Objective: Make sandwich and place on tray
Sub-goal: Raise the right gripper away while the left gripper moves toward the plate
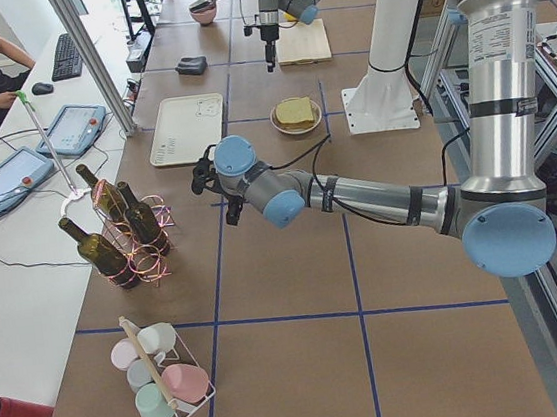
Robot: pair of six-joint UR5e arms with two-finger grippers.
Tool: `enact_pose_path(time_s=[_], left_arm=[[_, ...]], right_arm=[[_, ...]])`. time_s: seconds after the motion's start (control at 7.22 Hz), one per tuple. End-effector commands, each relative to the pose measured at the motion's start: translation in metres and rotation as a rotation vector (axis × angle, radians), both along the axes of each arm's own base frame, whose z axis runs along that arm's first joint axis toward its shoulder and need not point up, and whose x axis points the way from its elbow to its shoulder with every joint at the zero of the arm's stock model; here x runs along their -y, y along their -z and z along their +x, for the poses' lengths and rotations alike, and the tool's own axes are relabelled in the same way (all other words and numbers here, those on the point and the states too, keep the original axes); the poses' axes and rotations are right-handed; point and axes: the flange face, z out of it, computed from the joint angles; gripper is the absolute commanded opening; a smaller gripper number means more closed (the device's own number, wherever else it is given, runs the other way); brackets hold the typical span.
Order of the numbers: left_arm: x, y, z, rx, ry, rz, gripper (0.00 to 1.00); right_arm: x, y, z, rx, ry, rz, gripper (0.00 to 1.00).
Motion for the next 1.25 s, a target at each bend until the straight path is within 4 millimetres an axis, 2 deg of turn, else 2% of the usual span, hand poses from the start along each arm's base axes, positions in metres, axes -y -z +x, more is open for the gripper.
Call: enact_pose_path(time_s=[0.0, 0.14, 0.28, 0.42, 0.55, 0.69, 0.83, 1.11], left_arm=[[-0.016, 0.044, 0.075, -0.089, -0.011, -0.084, 1.0], [-0.033, 0.066, 0.125, -0.066, 0.024, -0.064, 1.0], [-0.041, 0.092, 0.174, -0.079, 0.028, -0.08, 0.99], [-0.052, 0.116, 0.216, -0.096, 0.048, -0.105, 0.99], [-0.065, 0.135, 0.256, -0.093, 0.099, -0.135, 0.99], [-0.067, 0.153, 0.282, -0.059, 0.117, -0.139, 0.99], [-0.071, 0.178, 0.308, -0.018, 0.097, -0.162, 0.99], [-0.082, 0.229, 0.359, 0.101, 0.136, -0.161, 0.98]], right_arm=[[0.015, -0.04, 0.042, -0.056, -0.036, -0.009, 1.0], [0.021, -0.059, 0.066, -0.074, -0.014, 0.011, 1.0], [0.024, -0.077, 0.086, -0.096, 0.001, 0.035, 1.0], [0.024, -0.096, 0.103, -0.124, 0.012, 0.056, 1.0], [0.023, -0.106, 0.112, -0.138, 0.016, 0.068, 1.0], [0.017, -0.125, 0.124, -0.164, 0.03, 0.083, 1.0], [0.015, -0.135, 0.132, -0.18, 0.047, 0.11, 1.0], [0.017, -0.143, 0.153, -0.164, 0.061, 0.093, 1.0]])
